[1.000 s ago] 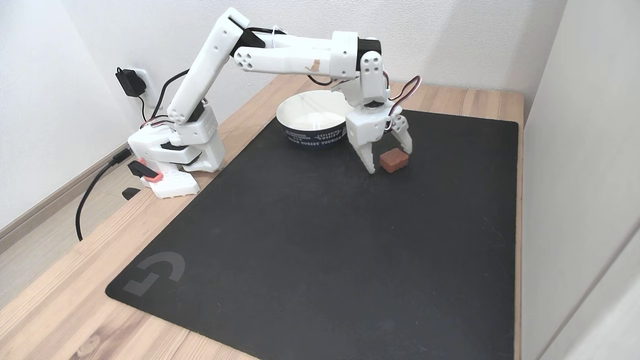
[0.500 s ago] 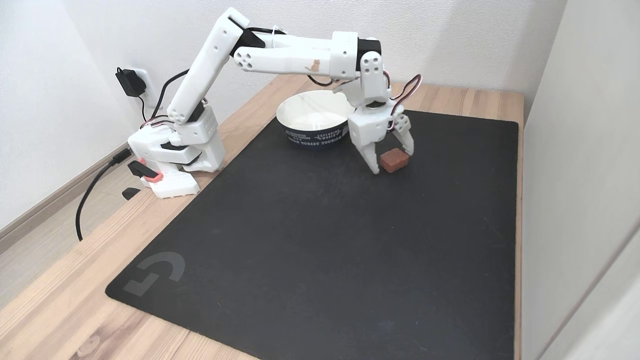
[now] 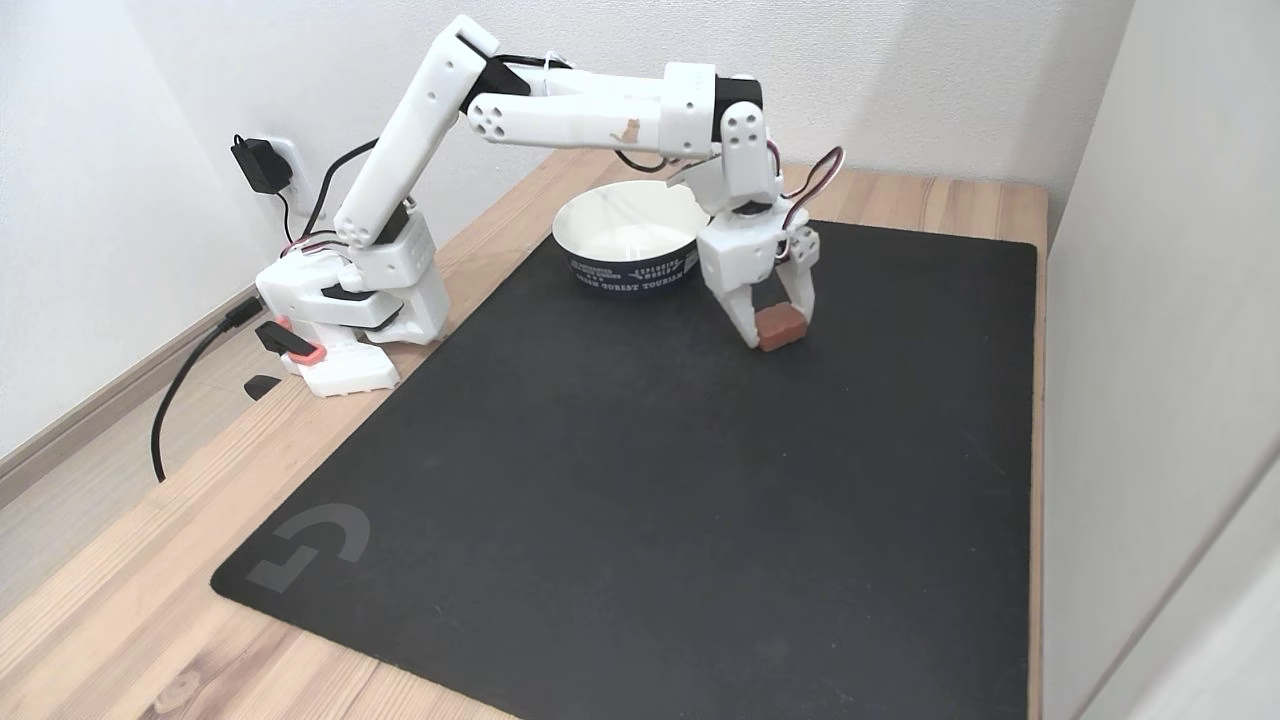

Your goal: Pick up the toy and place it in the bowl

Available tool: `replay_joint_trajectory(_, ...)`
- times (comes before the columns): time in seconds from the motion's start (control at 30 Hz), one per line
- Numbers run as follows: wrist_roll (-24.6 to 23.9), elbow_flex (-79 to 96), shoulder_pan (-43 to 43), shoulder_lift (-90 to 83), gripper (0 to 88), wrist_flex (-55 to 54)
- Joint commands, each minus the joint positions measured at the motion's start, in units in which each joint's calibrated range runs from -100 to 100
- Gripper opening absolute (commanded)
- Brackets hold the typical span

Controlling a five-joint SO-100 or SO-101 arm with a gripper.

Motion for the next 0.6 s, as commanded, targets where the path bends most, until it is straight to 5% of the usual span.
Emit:
replay_joint_trajectory(0.0, -0.2, -0.6, 0.2, 0.6, 3.3, -1.3)
replay_joint_trajectory(0.57, -0.3, -4.8, -4.8, -8.2, 2.3, -1.3)
